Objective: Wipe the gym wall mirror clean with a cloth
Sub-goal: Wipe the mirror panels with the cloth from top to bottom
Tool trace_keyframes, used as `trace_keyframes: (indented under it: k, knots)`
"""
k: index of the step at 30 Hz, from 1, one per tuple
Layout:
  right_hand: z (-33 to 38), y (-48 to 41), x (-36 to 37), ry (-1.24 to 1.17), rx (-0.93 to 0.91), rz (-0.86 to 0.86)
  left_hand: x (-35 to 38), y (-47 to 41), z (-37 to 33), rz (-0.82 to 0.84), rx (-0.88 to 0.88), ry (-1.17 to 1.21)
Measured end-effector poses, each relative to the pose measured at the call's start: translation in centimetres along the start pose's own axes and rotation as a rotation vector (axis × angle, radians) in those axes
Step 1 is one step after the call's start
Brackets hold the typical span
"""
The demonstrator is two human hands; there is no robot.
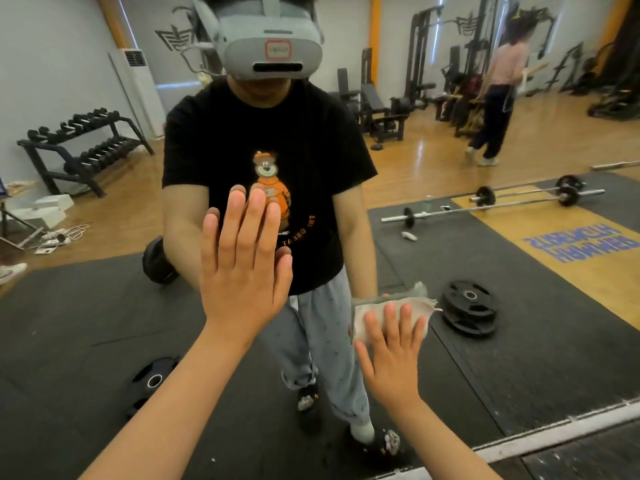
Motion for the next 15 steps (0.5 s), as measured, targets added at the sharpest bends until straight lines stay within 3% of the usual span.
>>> trace_keyframes:
  k: [4, 11, 15]
  knots:
    - [0.8, -1.5, -0.7, -0.038, 0.024, 0.03, -0.1, -0.1, 0.0, 0.009, -0.002, 0.003]
    - [5.6, -17.1, -8.8, -0.061, -0.073, -0.123, -0.7, -0.5, -0.1, 0.029, 0.004, 0.061]
    - [7.7, -21.4, -11.7, -0.09, -0.064, -0.155, -2.8, 1.2, 0.7, 0.005, -0.027, 0.165]
Point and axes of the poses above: each hand's wrist, its own y-axis away from the middle knuckle, its own x-axis out of the palm, z = x × y, the point moved 3 cm from there along -y, towards the middle knuckle, and after that the axes turned 11 degrees about y, right-handed, at the moved point
